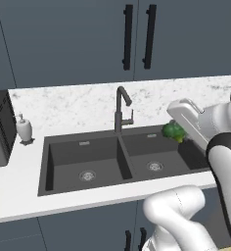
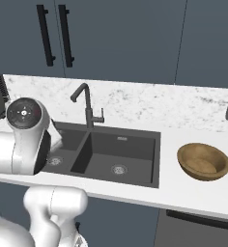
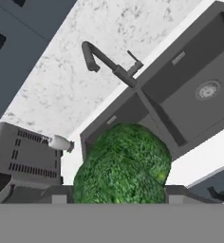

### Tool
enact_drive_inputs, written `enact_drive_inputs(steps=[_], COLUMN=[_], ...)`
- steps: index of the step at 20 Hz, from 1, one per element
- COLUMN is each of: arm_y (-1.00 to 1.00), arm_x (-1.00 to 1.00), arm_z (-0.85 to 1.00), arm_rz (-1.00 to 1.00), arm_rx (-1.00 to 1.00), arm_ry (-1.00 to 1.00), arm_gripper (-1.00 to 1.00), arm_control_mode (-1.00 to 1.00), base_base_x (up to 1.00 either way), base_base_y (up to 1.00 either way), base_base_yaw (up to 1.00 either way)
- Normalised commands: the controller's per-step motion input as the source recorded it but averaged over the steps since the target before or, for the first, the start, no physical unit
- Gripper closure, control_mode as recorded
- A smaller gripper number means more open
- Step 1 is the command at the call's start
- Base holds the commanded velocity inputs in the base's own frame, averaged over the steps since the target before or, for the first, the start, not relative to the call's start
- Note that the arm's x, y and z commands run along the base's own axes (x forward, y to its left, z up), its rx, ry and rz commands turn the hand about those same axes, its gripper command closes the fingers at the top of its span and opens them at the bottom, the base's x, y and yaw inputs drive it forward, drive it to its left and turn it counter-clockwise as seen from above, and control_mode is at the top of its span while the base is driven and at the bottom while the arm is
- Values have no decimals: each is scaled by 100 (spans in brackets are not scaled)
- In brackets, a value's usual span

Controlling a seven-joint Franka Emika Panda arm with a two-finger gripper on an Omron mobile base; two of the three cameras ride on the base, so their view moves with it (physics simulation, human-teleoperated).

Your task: Pick the broccoli from the sink and place it in the bowl. Then pick the bowl and place it in the microwave. Then close the microwave door and press the start button.

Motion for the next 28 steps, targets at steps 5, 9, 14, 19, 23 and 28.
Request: enact_drive_inputs(steps=[5,9,14,19,23,28], arm_y=[-94,-100,-100,-98,-87,-91], arm_x=[-3,0,10,28,45,44], arm_z=[-4,-29,-29,-21,-23,-32], arm_rz=[-18,-19,-15,-17,-16,-18], arm_rx=[-17,-5,-2,0,0,0], arm_ry=[15,9,7,9,9,5], arm_gripper=[100,100,100,100,100,100], arm_control_mode=[-100,-100,-100,-100,-100,-100], base_base_x=[0,0,0,0,0,0], base_base_y=[0,0,0,0,0,0], base_base_yaw=[0,0,0,0,0,0])
